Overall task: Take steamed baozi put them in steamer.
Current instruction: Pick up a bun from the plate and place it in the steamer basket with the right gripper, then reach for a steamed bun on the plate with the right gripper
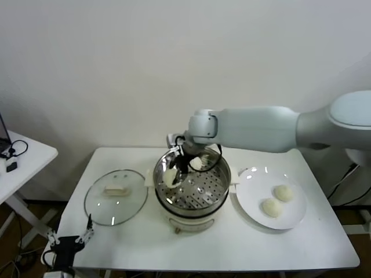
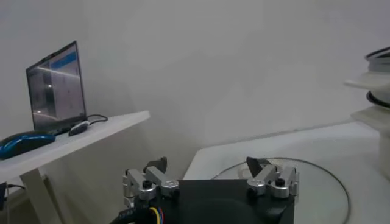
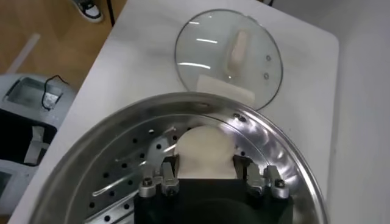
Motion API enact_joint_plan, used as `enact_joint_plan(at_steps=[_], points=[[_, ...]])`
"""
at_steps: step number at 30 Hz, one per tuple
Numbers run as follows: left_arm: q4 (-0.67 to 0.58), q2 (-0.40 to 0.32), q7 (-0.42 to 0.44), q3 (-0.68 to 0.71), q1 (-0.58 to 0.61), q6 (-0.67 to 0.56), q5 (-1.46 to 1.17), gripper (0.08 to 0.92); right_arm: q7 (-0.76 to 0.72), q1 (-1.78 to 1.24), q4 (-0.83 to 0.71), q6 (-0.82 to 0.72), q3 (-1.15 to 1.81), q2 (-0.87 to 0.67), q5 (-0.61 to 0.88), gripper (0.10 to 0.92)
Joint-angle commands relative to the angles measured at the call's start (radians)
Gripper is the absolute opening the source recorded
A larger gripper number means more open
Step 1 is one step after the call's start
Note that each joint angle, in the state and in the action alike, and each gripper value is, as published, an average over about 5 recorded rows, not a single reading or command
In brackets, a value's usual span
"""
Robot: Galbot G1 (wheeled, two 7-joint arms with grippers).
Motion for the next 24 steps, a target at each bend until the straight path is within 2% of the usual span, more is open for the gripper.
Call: enact_joint_plan(at_steps=[1, 4, 12, 18, 24], points=[[0.006, -0.049, 0.0, -0.005, -0.001, -0.001, -0.003, 0.823, 0.005, -0.082, -0.109, 0.0, 0.023, 0.053, -0.049, 0.611], [0.006, -0.049, 0.0, -0.007, -0.002, -0.002, -0.004, 0.823, 0.004, -0.067, -0.102, 0.004, 0.023, 0.047, -0.049, 0.634], [-0.002, -0.049, 0.002, -0.005, -0.001, 0.0, -0.004, 0.823, -0.048, 0.076, 0.03, 0.016, -0.019, -0.076, 0.017, 0.81], [-0.013, -0.049, 0.002, 0.0, 0.008, 0.0, -0.001, 0.823, -0.162, 0.25, 0.163, 0.081, -0.165, -0.295, 0.009, 0.822], [-0.019, -0.049, 0.001, 0.001, 0.012, 0.0, 0.0, 0.823, -0.292, 0.406, 0.24, 0.195, -0.335, -0.495, -0.088, 0.823]])
